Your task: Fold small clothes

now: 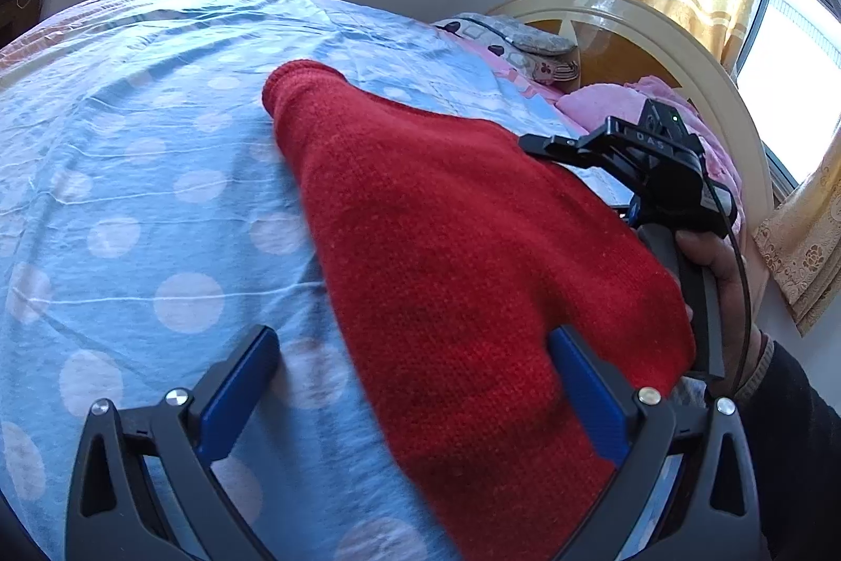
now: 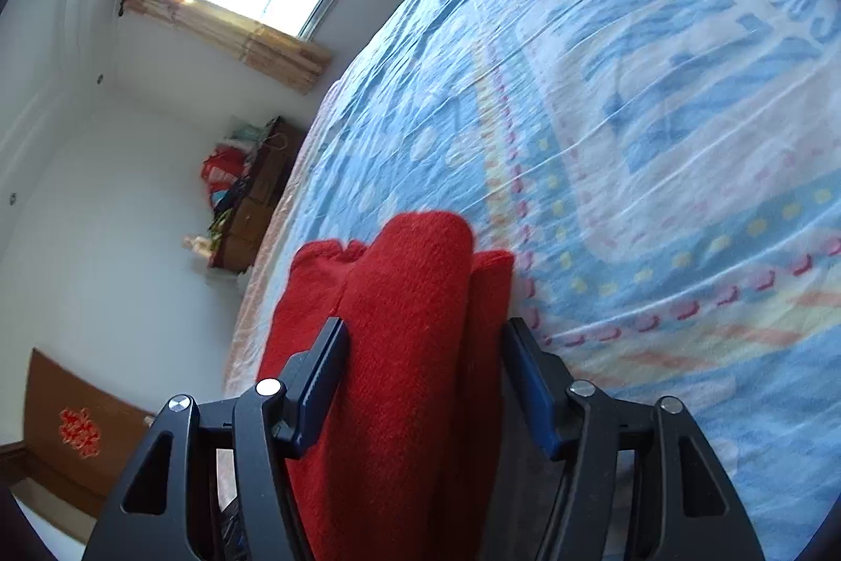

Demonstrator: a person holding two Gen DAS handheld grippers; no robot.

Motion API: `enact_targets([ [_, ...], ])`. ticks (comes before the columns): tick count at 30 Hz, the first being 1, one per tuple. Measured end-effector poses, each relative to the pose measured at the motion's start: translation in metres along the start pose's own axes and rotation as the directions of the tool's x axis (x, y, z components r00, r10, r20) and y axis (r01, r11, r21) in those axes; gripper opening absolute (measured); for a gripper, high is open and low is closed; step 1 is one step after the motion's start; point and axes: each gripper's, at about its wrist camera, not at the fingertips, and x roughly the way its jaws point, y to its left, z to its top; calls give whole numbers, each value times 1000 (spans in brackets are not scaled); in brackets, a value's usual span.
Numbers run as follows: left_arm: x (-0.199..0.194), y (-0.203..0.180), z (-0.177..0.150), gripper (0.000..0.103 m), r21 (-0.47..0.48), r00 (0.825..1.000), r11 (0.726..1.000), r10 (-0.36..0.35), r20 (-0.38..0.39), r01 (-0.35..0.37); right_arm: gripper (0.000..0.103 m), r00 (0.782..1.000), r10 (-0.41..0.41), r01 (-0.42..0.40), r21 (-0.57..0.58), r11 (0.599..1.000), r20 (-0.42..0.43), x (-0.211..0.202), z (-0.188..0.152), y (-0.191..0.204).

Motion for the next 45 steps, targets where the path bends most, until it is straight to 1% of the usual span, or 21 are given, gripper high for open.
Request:
enact_targets([
  [2,0,1,0,103,0,1000,1000,0,0,0,59,999,0,-2,33,999,41,-6,0,-5],
  [3,0,0,0,103,0,1000,1000,1,0,-1,56,999,5,-7,47,999,51,-8,1,-8],
  [5,0,0,0,103,2,1000,1000,3,-1,-3,55,999,19,-21,63,998,38,-7,1,-13],
  [7,1,-1,1,103,5,1000,1000,5,-5,-5,53,999,38,-38,48,998,1,-3,2,-10],
  [8,2,-2,1,103,8,1000,1000,7,-7,-7,51,997,66,-65,27,998,-46,4,1,-5],
  [9,2,-3,2,103,9,1000,1000,8,-9,-8,49,994,75,-74,11,997,-77,9,0,-2],
  [11,3,-2,3,103,5,1000,1000,-5,-15,5,48,992,64,-67,-21,998,-111,16,-2,6],
  [13,5,0,6,100,-9,999,999,-35,-28,35,38,991,68,-67,12,998,-118,19,-1,3],
  [14,5,-1,6,88,-8,998,998,-56,-30,56,37,991,70,-67,28,997,-113,19,-1,2],
  [15,5,-2,6,71,-6,996,997,-81,-34,81,34,993,65,-63,22,998,-103,18,-2,4],
  [16,5,-4,5,71,-10,994,995,-100,-40,100,33,994,52,-52,5,999,-94,16,-4,7],
  [18,1,-9,4,63,7,997,997,-73,-25,73,32,997,22,-24,-37,999,-70,11,-9,17],
  [20,-5,-15,3,57,25,999,998,-51,-13,51,31,999,21,-23,-41,999,-41,6,-13,23],
  [21,-7,-15,2,53,18,999,999,-48,-13,48,31,999,23,-24,-44,999,-22,1,-15,27],
  [24,-15,-15,-1,46,3,999,999,-49,-11,49,31,999,36,-36,-55,998,12,-13,-22,35],
  [28,-33,-18,-7,42,22,999,999,-34,-15,34,30,996,70,-66,-81,995,46,-32,-38,50],
  [35,-67,-16,-18,41,38,1000,999,-1,-7,1,30,988,146,-139,-112,984,49,-50,-71,81],
  [40,-98,-10,-29,40,58,999,998,39,2,-39,30,981,191,-187,-127,974,25,-43,-93,107],
  [42,-111,-4,-33,40,62,998,996,61,11,-62,30,978,208,-204,-138,969,16,-38,-99,118],
  [45,-122,5,-37,40,54,995,993,104,2,-104,30,972,234,-232,-150,961,-7,-30,-112,132],
])
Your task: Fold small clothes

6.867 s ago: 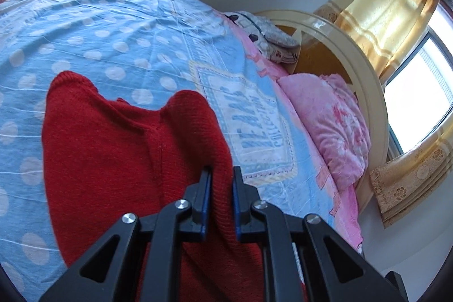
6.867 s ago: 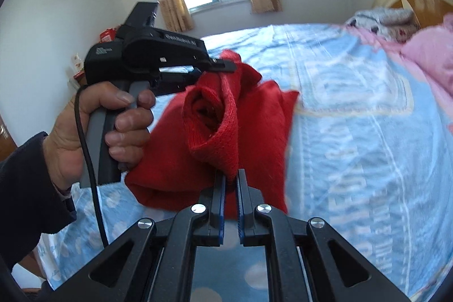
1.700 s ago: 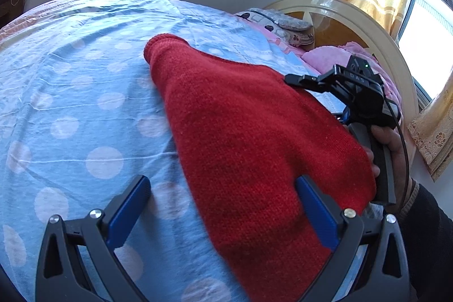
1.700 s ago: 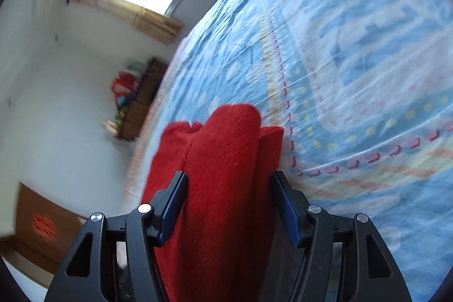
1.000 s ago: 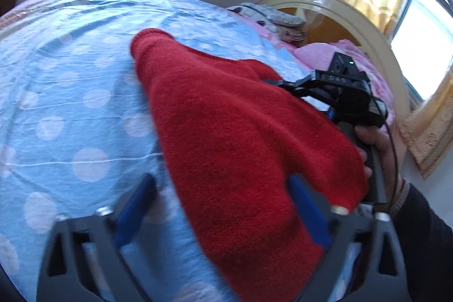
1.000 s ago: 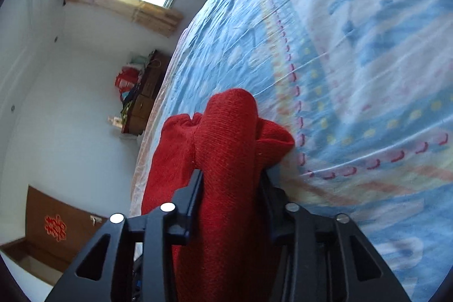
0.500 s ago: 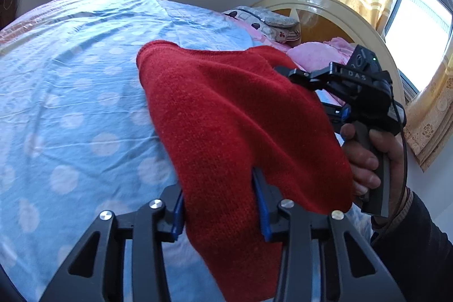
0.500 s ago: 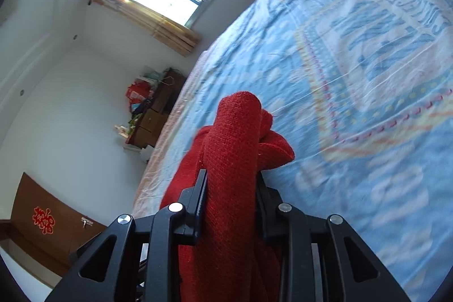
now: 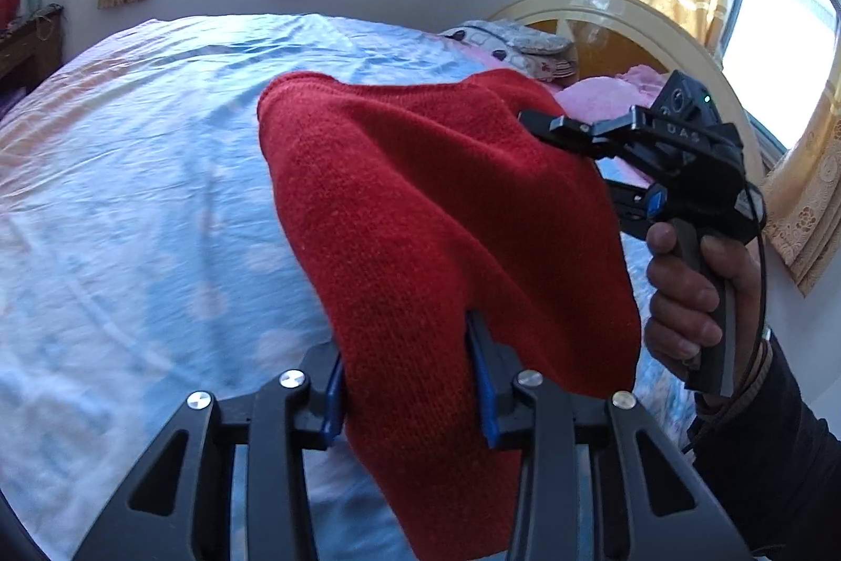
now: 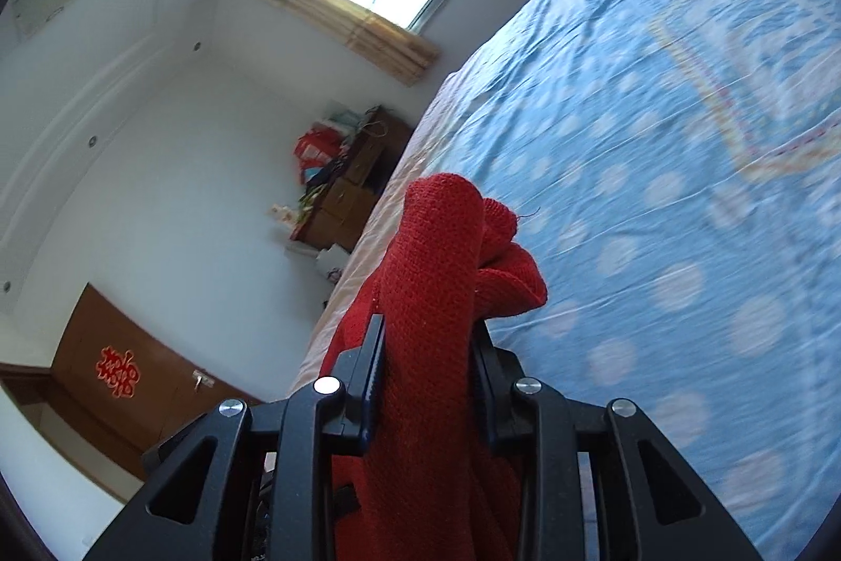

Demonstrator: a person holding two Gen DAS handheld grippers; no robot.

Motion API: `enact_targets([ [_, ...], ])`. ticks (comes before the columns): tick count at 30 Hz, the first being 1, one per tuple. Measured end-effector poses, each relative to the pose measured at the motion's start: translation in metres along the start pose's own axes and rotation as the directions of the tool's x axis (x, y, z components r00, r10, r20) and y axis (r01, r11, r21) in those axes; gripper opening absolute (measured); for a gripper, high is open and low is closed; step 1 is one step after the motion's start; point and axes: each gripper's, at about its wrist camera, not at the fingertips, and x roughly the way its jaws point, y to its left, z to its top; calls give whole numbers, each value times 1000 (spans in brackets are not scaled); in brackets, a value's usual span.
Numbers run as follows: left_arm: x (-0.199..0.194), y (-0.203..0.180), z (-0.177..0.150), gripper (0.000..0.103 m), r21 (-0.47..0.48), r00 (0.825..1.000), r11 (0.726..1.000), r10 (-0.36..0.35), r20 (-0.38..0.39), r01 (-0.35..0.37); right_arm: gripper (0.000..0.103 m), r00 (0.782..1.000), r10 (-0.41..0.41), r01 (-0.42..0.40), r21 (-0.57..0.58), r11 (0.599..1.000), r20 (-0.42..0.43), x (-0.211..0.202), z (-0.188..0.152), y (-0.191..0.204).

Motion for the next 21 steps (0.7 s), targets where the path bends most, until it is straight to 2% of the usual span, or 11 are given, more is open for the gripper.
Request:
enact_targets([
  [11,-32,32,-21,40,-44,996,995,87,-1,-87,29,995,57,-59,-24,998,-81,55,-32,39],
  [21,-59,56,-40,40,-71,993,991,114,22,-112,29,987,85,-90,-28,996,-139,99,-47,61],
])
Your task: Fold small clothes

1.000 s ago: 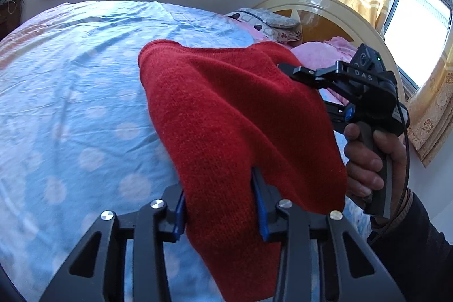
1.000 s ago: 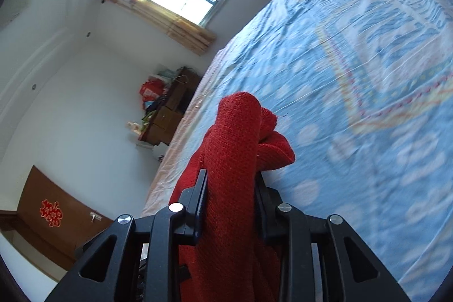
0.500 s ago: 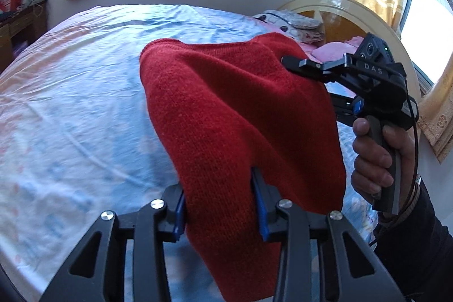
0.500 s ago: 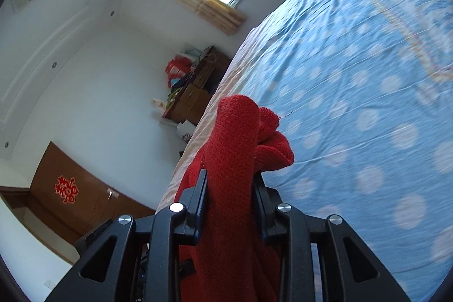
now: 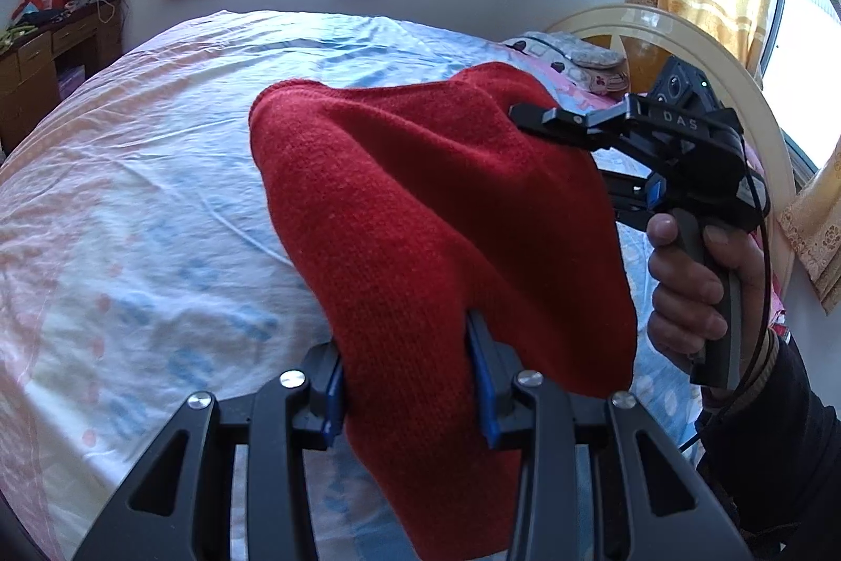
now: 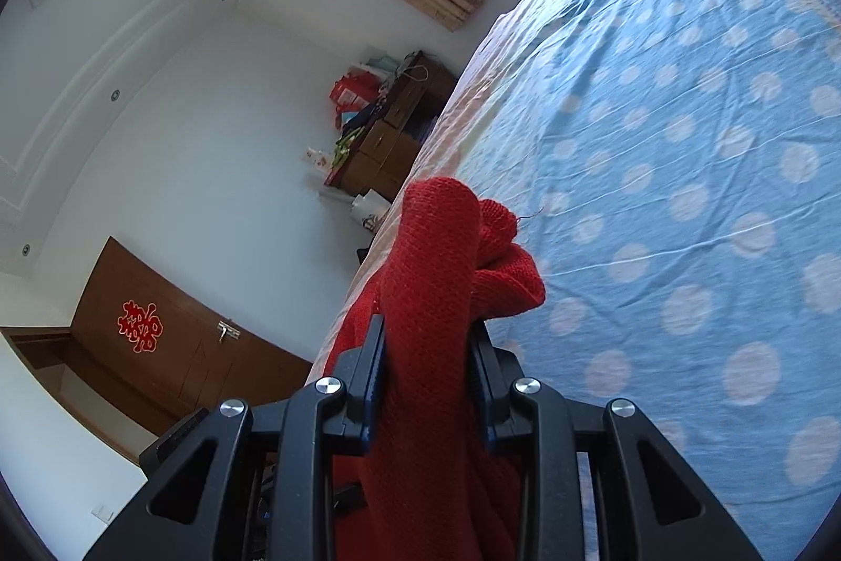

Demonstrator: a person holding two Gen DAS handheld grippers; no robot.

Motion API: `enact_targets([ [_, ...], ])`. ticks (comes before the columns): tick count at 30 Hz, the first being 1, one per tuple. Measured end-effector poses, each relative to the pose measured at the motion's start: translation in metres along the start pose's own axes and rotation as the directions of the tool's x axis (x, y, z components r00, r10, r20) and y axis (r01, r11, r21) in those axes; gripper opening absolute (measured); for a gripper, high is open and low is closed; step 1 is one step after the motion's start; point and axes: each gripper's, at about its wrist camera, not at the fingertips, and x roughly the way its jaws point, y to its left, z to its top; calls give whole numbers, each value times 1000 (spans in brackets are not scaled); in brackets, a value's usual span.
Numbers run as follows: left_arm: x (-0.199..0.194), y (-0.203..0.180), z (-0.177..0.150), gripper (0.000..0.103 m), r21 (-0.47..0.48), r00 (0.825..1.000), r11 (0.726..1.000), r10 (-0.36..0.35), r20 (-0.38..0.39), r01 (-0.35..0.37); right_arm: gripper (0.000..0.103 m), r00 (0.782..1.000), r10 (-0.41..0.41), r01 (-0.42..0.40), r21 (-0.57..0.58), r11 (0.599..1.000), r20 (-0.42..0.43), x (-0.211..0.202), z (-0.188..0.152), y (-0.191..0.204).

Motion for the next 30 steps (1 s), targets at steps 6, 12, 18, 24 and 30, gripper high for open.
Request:
enact_targets([
  [6,-14,11,-5,40,-17,1000,1000,18,18,-17,29,999,10,-10,-10,1000,-31,32,1,11],
  [12,-27,21,-8,40,-32,998,999,31,48,-29,29,998,27,-29,-26,999,-60,55,-3,22],
  [18,-35,35,-14,40,-65,997,997,41,67,-37,29,995,25,-30,-55,998,-94,79,-4,36],
  [24,-41,49,-19,40,-86,996,995,48,77,-42,29,992,22,-31,-74,997,-122,97,-8,46],
  [30,-43,67,-28,40,-124,995,991,65,75,-55,29,986,18,-31,-79,996,-165,125,-14,51],
])
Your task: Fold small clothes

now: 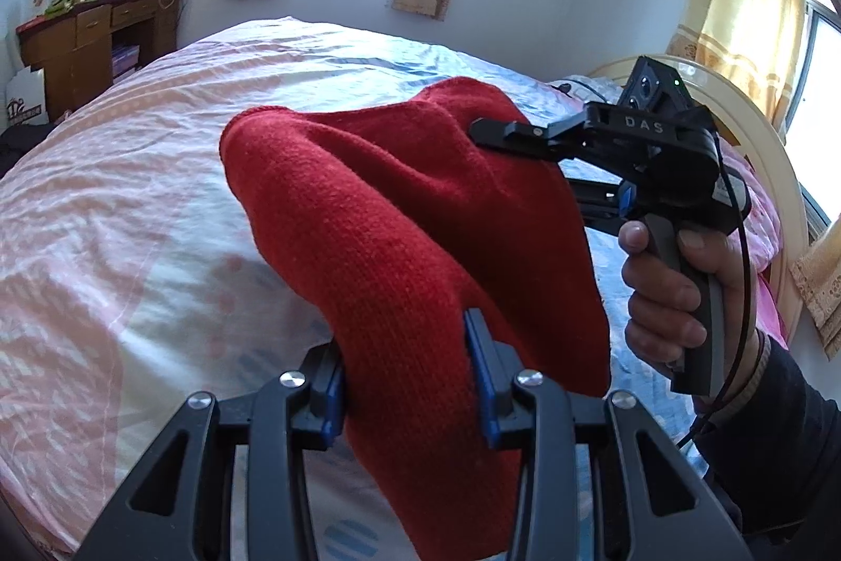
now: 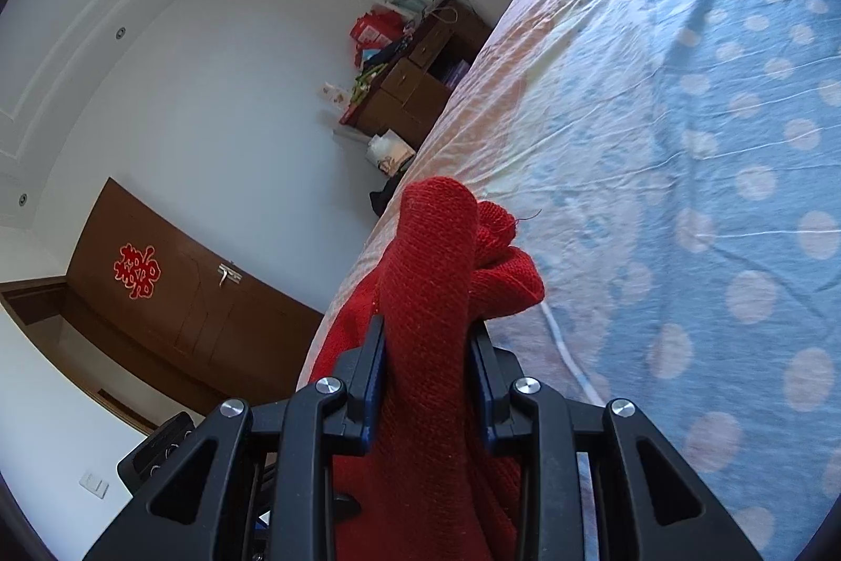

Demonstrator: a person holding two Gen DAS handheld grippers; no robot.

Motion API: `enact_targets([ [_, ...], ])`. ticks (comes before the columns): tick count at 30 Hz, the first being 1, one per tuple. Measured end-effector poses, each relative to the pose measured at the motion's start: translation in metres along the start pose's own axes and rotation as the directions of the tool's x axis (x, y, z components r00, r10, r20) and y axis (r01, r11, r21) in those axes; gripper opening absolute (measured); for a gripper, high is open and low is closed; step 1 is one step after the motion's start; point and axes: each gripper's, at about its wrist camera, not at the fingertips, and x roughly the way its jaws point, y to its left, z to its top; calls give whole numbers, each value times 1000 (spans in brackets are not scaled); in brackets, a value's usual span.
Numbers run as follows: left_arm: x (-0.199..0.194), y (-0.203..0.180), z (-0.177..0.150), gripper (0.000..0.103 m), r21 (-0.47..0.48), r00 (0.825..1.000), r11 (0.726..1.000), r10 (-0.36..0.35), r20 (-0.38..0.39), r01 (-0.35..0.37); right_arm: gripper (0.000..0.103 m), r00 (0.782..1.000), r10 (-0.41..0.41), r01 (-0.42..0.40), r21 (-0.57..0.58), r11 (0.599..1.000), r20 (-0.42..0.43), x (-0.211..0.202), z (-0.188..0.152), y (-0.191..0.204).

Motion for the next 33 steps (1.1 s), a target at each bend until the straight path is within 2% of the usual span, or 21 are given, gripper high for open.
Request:
enact_targets([
  [13,-2,24,-16,40,-58,1000,998,24,-14,-25,29,995,-28,26,-22,999,-95,58,0,8],
  [27,0,34,-31,40,-63,999,997,37,-40,-40,29,992,-61,63,16,998,-107,74,-1,-11],
  [33,0,44,-41,50,-96,999,995,28,-42,-32,30,987,-117,121,25,992,-109,75,-4,-25],
])
